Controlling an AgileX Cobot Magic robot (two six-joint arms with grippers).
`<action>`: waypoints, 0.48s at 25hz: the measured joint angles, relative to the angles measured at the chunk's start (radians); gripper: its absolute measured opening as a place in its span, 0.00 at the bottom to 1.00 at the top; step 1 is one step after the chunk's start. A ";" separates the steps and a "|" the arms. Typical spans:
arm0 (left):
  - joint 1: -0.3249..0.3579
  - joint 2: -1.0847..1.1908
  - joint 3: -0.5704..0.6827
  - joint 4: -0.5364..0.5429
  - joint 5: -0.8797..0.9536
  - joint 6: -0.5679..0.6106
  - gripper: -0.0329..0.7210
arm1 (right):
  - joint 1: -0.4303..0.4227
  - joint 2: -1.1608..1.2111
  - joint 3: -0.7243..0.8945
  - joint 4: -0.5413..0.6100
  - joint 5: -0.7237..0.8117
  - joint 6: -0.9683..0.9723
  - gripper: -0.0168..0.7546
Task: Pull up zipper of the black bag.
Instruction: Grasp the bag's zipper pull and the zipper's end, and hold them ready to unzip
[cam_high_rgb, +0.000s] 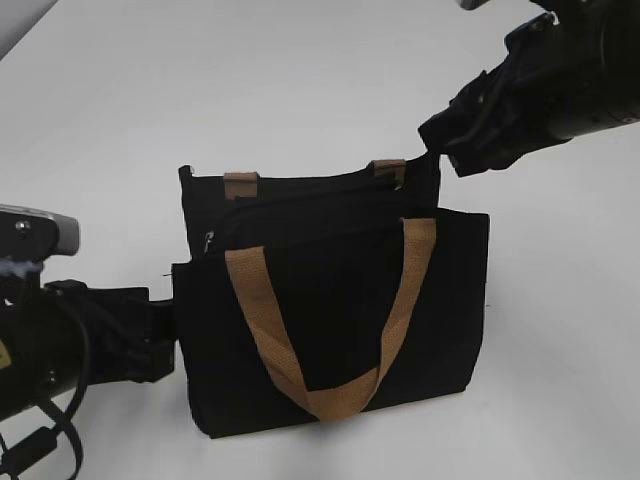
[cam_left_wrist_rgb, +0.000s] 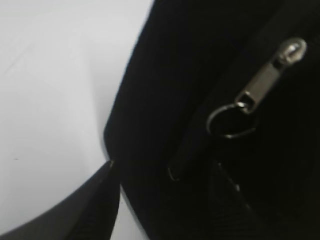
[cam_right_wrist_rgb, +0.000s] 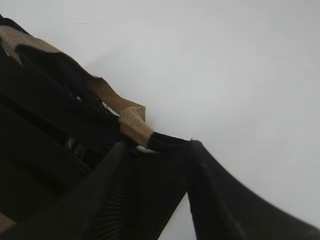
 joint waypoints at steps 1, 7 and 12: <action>0.000 0.025 0.001 0.054 -0.022 -0.035 0.61 | 0.004 0.000 0.000 0.000 0.000 -0.001 0.42; 0.000 0.121 0.004 0.266 -0.128 -0.174 0.61 | 0.006 0.000 0.000 0.000 0.000 -0.002 0.42; 0.000 0.140 0.007 0.281 -0.205 -0.186 0.61 | 0.006 0.000 0.000 0.000 0.000 -0.004 0.42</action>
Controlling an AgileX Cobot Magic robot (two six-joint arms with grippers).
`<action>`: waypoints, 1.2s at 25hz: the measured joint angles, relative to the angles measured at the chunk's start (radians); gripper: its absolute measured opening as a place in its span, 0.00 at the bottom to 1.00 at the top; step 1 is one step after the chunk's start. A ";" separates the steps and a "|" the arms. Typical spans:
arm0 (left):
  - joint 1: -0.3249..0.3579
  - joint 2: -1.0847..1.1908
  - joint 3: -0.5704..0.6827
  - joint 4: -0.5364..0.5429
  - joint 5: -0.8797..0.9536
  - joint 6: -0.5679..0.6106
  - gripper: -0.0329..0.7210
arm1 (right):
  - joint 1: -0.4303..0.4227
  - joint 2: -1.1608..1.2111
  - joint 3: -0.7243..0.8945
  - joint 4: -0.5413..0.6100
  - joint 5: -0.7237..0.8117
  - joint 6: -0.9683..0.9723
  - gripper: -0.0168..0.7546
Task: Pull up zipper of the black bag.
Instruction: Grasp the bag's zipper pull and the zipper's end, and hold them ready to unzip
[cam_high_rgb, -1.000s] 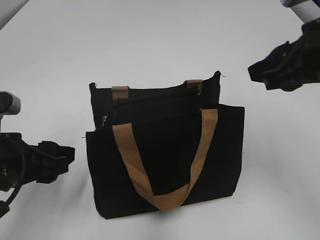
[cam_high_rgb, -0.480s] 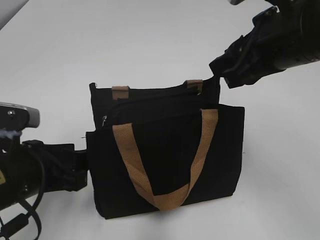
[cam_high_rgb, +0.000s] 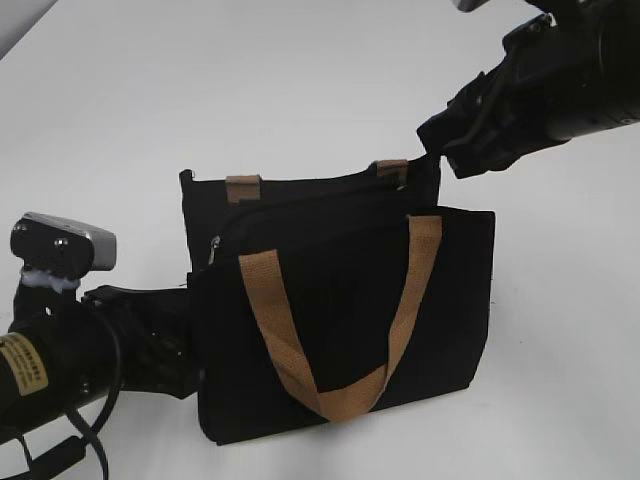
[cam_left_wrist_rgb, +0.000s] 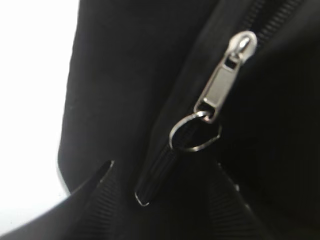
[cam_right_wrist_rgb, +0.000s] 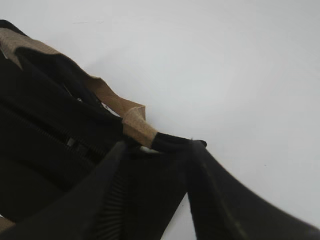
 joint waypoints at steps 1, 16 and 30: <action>0.000 0.011 0.000 0.004 -0.009 -0.001 0.61 | 0.000 0.000 0.000 0.000 0.000 -0.001 0.42; 0.001 0.261 0.000 0.021 -0.378 -0.004 0.11 | 0.052 0.001 0.000 0.001 -0.017 -0.012 0.42; 0.001 0.044 0.226 0.021 -0.469 -0.004 0.05 | 0.402 0.095 -0.029 0.003 -0.139 -0.274 0.42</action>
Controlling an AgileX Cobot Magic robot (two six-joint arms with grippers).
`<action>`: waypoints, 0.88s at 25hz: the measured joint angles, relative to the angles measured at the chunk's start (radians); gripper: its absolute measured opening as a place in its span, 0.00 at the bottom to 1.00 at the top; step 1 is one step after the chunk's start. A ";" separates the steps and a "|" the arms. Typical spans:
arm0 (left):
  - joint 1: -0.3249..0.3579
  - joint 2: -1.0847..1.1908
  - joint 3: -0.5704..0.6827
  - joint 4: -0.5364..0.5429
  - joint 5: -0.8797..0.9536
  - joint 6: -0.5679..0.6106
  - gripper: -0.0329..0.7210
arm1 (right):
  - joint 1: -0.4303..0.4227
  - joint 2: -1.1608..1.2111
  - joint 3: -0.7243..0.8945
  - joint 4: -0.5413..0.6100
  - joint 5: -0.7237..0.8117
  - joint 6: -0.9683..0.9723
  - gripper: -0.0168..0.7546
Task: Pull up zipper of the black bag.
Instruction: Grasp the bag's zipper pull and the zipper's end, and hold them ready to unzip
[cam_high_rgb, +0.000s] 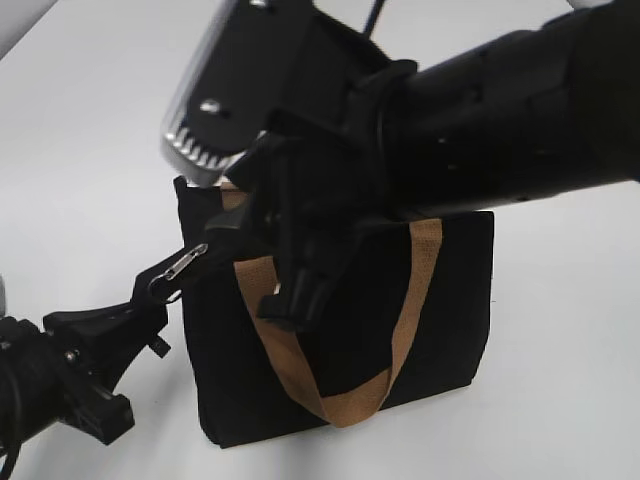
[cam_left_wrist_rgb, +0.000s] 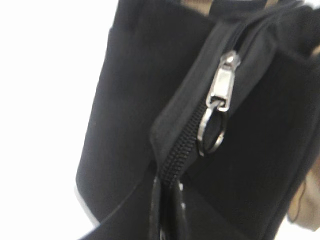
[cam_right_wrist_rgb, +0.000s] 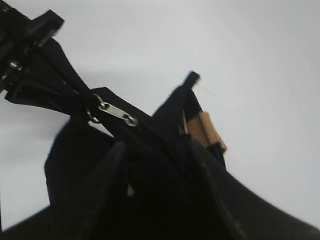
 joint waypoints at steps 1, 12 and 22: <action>0.000 -0.026 0.003 0.000 0.000 0.000 0.05 | 0.019 0.016 -0.019 0.000 0.001 -0.001 0.42; 0.000 -0.208 0.007 0.001 0.003 0.000 0.05 | 0.077 0.137 -0.148 0.018 0.194 -0.012 0.44; 0.000 -0.332 0.005 0.060 0.014 -0.001 0.05 | 0.077 0.137 -0.148 0.080 0.210 -0.009 0.46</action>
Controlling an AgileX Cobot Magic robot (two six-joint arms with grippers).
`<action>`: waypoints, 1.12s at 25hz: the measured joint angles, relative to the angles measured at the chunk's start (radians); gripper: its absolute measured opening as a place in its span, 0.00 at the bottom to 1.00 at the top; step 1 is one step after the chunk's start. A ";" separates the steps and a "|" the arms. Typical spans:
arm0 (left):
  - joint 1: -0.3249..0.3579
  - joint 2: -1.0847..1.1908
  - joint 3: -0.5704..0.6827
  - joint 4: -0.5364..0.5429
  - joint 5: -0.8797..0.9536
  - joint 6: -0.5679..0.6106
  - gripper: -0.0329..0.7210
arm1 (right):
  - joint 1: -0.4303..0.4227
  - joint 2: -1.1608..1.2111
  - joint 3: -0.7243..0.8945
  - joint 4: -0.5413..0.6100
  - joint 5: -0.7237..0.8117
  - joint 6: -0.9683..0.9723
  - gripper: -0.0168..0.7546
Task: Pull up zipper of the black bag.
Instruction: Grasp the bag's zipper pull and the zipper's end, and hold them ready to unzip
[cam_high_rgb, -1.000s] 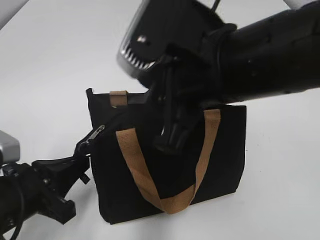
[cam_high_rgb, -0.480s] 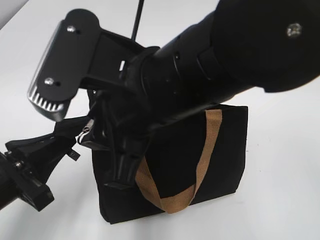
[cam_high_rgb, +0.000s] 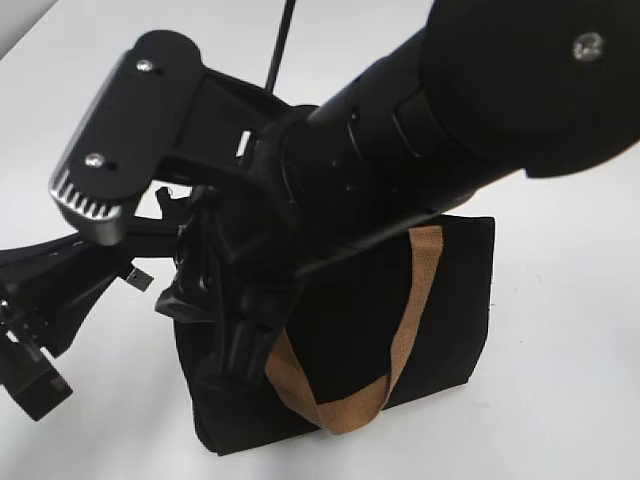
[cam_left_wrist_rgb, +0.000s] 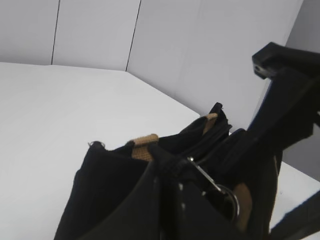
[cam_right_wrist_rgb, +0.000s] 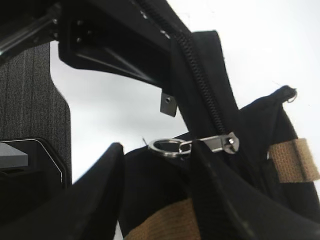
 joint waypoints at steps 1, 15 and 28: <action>0.000 -0.007 -0.005 0.009 0.003 -0.001 0.05 | 0.000 0.000 0.000 0.000 -0.005 0.005 0.46; 0.000 -0.016 -0.047 0.030 0.009 -0.006 0.05 | -0.054 0.000 -0.001 0.012 0.013 0.242 0.46; 0.000 -0.016 -0.104 0.043 0.019 -0.006 0.05 | -0.055 0.000 -0.001 0.026 0.033 0.267 0.03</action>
